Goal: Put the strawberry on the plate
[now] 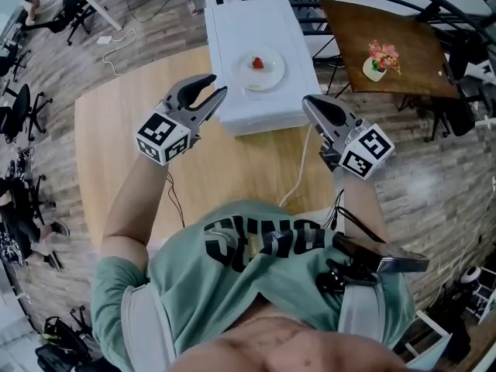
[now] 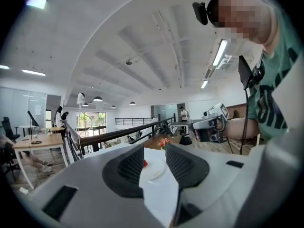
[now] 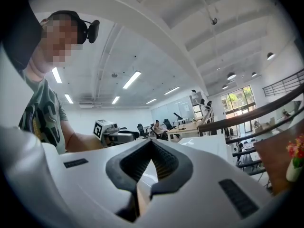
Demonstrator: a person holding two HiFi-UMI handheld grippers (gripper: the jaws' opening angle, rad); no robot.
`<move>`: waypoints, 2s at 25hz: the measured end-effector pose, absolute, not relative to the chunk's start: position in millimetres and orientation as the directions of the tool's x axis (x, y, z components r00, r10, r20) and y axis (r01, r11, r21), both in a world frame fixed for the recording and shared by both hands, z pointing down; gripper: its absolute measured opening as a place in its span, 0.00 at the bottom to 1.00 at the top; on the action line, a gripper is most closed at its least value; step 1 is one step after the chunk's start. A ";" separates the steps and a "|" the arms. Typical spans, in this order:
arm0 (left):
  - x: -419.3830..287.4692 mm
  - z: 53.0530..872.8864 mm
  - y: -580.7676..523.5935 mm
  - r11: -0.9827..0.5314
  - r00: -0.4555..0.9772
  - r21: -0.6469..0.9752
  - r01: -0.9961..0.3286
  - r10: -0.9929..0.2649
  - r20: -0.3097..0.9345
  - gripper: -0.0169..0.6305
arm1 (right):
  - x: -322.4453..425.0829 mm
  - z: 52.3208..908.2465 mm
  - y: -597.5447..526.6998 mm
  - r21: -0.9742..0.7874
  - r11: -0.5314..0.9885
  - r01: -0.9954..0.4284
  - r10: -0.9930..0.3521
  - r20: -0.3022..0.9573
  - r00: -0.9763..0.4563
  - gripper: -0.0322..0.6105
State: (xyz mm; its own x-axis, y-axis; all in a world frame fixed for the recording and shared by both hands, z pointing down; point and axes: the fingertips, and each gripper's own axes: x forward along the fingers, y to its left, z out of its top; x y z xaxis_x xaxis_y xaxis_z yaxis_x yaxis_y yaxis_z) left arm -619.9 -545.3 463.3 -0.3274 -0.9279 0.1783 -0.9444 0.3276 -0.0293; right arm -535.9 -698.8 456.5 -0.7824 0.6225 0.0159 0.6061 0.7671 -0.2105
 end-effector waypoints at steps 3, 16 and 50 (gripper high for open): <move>-600.7 464.1 -459.1 0.361 -0.352 0.051 -0.931 -0.927 0.130 0.25 | -539.6 446.5 -651.1 -0.200 0.763 0.615 0.631 0.026 -0.775 0.06; -521.7 427.1 -296.9 0.255 -0.259 0.094 -0.962 -0.965 -0.036 0.04 | -450.2 421.5 -562.9 -0.284 0.849 0.446 0.487 0.092 -0.868 0.06; -200.1 447.6 -258.0 -0.009 -0.006 0.265 -0.964 -0.998 -0.057 0.04 | -101.1 466.3 -491.3 -0.284 0.914 0.290 0.328 0.094 -0.940 0.06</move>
